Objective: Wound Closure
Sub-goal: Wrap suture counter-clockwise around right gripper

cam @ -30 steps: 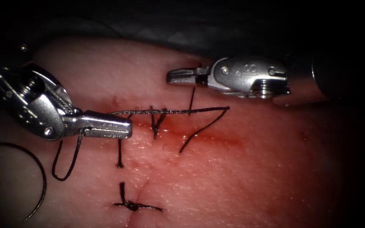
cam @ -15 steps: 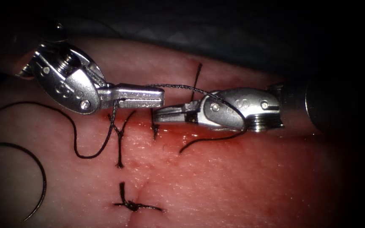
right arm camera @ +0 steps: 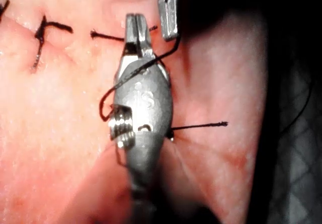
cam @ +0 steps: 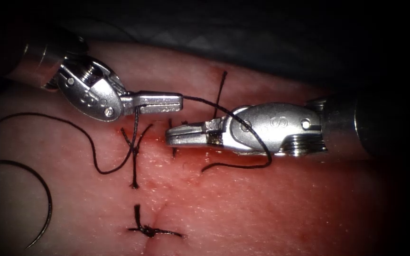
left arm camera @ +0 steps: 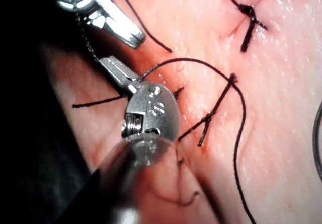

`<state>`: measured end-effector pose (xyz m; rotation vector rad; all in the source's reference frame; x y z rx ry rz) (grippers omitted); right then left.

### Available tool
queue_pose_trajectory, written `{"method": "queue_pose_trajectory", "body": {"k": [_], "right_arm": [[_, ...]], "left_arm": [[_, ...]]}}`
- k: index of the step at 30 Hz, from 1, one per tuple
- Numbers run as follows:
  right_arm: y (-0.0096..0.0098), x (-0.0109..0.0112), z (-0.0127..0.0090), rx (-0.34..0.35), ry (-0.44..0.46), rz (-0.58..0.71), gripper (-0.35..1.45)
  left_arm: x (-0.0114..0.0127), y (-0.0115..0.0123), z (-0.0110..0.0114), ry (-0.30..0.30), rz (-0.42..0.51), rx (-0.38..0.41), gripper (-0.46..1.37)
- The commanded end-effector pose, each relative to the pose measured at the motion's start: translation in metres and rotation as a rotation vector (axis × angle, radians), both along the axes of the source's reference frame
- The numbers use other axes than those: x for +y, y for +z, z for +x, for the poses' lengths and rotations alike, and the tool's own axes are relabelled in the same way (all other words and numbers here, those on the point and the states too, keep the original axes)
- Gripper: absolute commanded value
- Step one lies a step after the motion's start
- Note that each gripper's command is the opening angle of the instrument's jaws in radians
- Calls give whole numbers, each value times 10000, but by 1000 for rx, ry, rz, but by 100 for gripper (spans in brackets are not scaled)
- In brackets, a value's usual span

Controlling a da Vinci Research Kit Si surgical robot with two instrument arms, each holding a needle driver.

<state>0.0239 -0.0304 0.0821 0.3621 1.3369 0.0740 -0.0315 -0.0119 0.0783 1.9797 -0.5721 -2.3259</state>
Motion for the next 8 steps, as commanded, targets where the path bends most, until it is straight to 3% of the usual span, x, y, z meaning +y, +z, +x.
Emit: {"method": "queue_pose_trajectory", "body": {"k": [1, 8], "right_arm": [[1, -1, 0, 0, 0, 0, -35], [1, -1, -1, 0, 0, 0, -35]], "left_arm": [[-1, 3, -2, 13, 3, 5, -35], [-1, 6, -1, 15, 6, 1, -35]]}}
